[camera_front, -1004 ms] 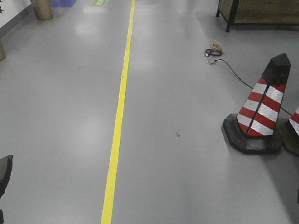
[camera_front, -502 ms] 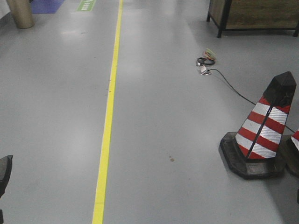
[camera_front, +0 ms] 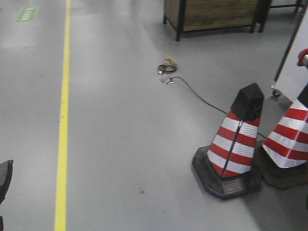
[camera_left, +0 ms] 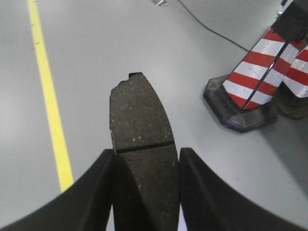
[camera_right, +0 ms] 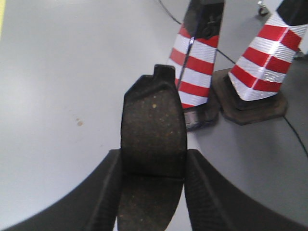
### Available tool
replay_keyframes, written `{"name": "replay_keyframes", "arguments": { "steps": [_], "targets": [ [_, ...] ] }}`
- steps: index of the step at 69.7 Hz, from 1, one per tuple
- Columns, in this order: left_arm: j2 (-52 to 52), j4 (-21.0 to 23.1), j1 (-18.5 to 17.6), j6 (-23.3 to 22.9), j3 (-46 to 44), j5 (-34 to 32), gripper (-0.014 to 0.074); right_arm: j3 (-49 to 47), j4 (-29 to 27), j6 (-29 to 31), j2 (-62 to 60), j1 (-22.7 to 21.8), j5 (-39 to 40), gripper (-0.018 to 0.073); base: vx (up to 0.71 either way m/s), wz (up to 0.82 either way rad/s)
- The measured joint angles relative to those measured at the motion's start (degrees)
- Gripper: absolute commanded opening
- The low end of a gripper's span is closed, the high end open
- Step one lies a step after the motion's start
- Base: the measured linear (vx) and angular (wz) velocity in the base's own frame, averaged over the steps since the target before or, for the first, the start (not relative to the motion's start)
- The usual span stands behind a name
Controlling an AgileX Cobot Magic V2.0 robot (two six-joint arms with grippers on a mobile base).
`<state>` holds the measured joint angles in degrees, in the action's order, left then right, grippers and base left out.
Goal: Move and align brake pads A on conveyor
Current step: 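Drive forward along the yellow floor line past the cones, then turn the base toward the dark grey conveyor belt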
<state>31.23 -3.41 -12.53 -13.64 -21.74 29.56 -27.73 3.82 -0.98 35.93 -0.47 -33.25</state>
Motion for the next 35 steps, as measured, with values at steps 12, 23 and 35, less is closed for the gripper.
{"name": "replay_keyframes", "arguments": {
  "steps": [12,23,35],
  "targets": [
    [0.00,0.00,0.00,0.00,0.00,0.04,0.0065,0.00,0.00,0.00,0.00,0.00,0.00,0.0151,0.38,-0.45],
    [0.00,0.00,0.00,0.00,0.00,0.04,0.0065,0.00,0.00,0.00,0.00,0.00,0.00,0.0151,0.37,-0.47],
    [0.00,0.00,0.00,0.00,0.00,0.04,0.0065,0.00,0.00,0.00,0.00,0.00,0.00,0.0151,0.36,-0.50]
  ]
}}
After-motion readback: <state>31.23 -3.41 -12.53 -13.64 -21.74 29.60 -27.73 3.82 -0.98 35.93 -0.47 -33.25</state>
